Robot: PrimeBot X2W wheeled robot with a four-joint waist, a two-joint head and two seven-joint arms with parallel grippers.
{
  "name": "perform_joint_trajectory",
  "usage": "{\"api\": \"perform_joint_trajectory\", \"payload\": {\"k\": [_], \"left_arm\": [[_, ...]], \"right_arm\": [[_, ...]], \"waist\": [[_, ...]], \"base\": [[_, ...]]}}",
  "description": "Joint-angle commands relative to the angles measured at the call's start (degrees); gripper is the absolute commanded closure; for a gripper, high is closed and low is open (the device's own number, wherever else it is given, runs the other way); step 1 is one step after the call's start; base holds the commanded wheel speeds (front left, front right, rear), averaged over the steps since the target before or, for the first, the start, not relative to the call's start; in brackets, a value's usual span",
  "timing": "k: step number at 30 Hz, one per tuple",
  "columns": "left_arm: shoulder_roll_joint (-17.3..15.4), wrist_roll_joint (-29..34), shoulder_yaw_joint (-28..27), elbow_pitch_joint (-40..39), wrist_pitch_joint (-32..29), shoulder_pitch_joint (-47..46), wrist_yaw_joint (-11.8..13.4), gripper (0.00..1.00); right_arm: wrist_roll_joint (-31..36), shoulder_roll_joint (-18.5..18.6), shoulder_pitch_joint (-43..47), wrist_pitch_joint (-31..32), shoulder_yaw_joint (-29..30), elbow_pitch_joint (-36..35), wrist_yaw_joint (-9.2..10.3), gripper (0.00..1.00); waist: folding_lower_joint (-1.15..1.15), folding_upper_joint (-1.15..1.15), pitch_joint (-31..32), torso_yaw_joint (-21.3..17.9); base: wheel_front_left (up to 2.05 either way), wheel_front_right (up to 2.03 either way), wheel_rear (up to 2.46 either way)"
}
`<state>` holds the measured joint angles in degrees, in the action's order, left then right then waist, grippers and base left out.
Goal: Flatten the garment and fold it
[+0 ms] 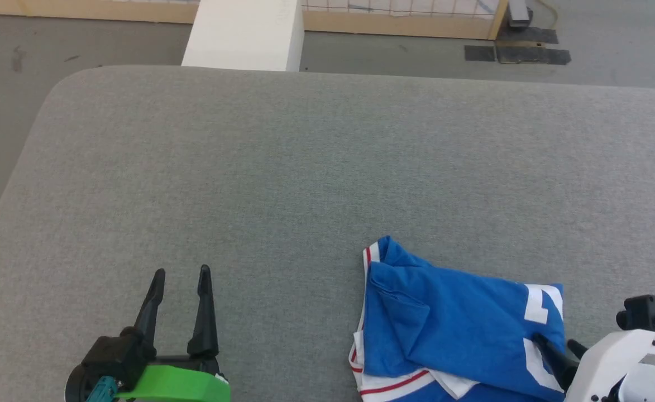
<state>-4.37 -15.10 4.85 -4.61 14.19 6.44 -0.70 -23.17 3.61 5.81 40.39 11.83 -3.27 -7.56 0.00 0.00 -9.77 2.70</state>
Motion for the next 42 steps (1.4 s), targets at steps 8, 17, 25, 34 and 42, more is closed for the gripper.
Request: {"api": "perform_joint_trajectory", "payload": {"k": [8, 17, 25, 34, 42], "left_arm": [[-1.04, 0.44, 0.01, -1.23, -0.75, 0.13, 0.43, 0.00], [-0.99, 0.13, 0.20, -1.14, -0.67, 0.23, 1.03, 0.00], [-0.84, 0.40, 1.22, -1.47, -0.24, -0.14, 1.00, 0.00], [-1.40, 1.27, 2.23, -2.33, -0.58, -2.19, 1.17, 0.00], [-2.36, 2.09, 2.79, -4.00, -1.96, -4.96, 1.27, 0.00]], "right_arm": [[-1.37, -0.53, -2.46, -1.10, 0.33, 6.19, 0.08, 0.61], [-0.69, -0.63, -3.15, -2.24, 0.26, 6.09, 0.08, 1.00], [1.10, 2.37, -3.84, -2.96, -3.25, 2.81, 0.08, 1.00], [4.41, 13.19, -12.06, -2.14, -12.57, 2.26, 0.08, 1.00], [5.49, 23.14, -21.16, -1.72, -17.30, 5.17, 0.08, 1.00]], "waist": [[0.00, 0.00, -0.74, 1.63], [0.00, 0.00, -0.27, 1.26], [0.00, 0.00, 0.70, -0.81], [0.00, 0.00, -0.02, -7.97], [0.00, 0.00, -3.62, -14.38]], "base": [[0.00, 0.00, 0.00], [0.00, 0.00, 0.00], [0.00, 0.00, 0.00], [0.00, 0.00, 0.00], [0.00, 0.00, 0.00]]}}
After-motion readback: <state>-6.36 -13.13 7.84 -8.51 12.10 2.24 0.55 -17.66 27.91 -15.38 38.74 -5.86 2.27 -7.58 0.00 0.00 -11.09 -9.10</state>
